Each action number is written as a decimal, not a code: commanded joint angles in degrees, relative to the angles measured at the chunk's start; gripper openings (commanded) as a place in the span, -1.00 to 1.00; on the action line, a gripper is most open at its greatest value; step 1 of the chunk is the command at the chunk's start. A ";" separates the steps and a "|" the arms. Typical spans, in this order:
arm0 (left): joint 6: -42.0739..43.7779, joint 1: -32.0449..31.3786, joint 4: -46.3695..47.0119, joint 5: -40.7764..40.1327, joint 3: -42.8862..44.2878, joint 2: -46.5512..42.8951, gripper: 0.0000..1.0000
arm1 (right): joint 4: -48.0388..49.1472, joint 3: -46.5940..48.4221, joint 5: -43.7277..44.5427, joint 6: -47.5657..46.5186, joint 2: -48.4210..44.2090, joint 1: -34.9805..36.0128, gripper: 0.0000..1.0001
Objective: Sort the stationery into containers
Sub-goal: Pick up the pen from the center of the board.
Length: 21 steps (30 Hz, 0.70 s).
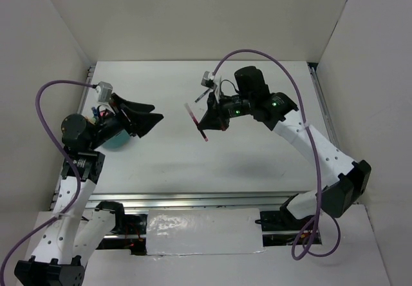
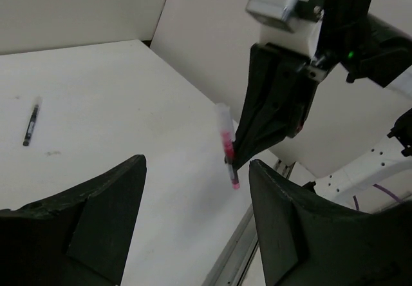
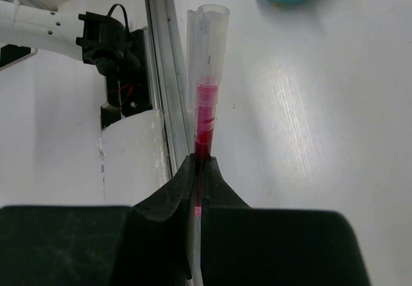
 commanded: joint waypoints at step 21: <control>-16.54 -1.13 25.97 4.85 -6.55 5.05 0.55 | 0.94 6.81 -3.41 2.43 6.76 7.89 -1.00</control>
